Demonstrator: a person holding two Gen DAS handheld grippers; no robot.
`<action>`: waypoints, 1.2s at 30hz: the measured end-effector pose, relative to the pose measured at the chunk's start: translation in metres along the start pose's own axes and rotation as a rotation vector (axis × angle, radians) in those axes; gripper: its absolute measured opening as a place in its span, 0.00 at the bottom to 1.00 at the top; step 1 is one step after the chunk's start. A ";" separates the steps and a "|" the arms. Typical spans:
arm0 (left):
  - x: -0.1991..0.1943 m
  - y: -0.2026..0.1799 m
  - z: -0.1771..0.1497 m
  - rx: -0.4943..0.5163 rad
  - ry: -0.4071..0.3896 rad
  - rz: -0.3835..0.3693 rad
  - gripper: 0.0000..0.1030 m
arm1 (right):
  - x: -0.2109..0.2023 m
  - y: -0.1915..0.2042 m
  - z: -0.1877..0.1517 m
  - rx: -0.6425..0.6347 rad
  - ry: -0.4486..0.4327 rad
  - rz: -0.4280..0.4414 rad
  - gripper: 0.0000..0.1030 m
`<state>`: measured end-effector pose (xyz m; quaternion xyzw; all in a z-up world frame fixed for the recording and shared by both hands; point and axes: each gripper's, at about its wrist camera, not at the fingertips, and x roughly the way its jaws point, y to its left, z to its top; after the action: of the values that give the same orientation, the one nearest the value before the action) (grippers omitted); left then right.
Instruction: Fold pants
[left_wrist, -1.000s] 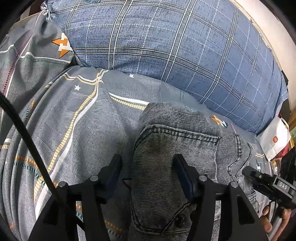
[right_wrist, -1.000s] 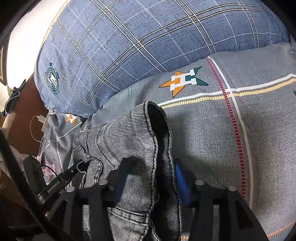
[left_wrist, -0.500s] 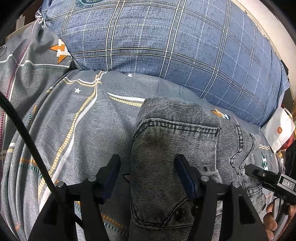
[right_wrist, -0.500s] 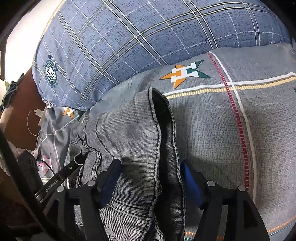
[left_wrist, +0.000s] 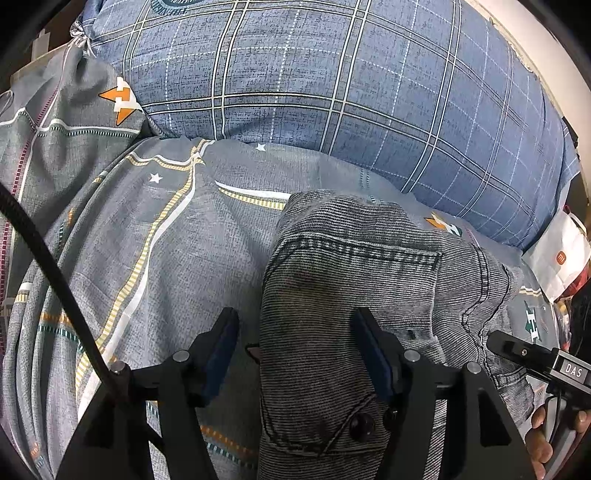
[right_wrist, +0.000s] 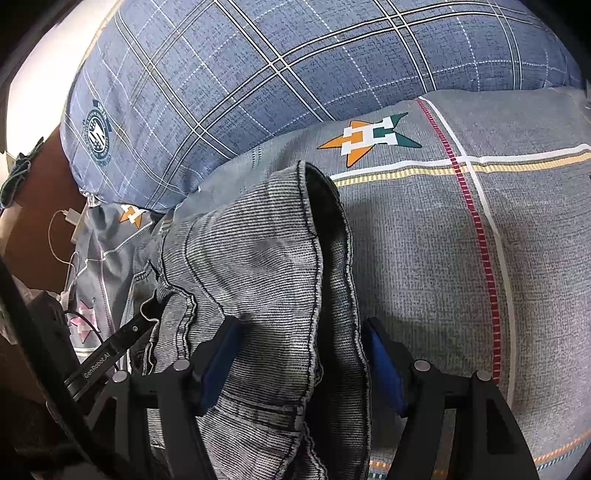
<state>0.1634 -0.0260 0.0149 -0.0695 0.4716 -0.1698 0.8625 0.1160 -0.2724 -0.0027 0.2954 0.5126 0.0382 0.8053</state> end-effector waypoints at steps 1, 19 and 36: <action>0.000 0.000 0.000 0.001 0.000 0.000 0.64 | 0.000 0.000 0.000 -0.001 0.000 -0.001 0.69; 0.001 -0.001 0.000 0.002 0.001 0.001 0.64 | 0.001 0.001 0.001 -0.010 0.004 -0.006 0.70; 0.000 -0.001 0.000 0.002 0.001 0.003 0.64 | 0.002 0.001 0.001 -0.015 0.007 -0.009 0.70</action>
<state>0.1630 -0.0267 0.0149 -0.0677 0.4717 -0.1691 0.8627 0.1181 -0.2713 -0.0030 0.2869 0.5163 0.0397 0.8060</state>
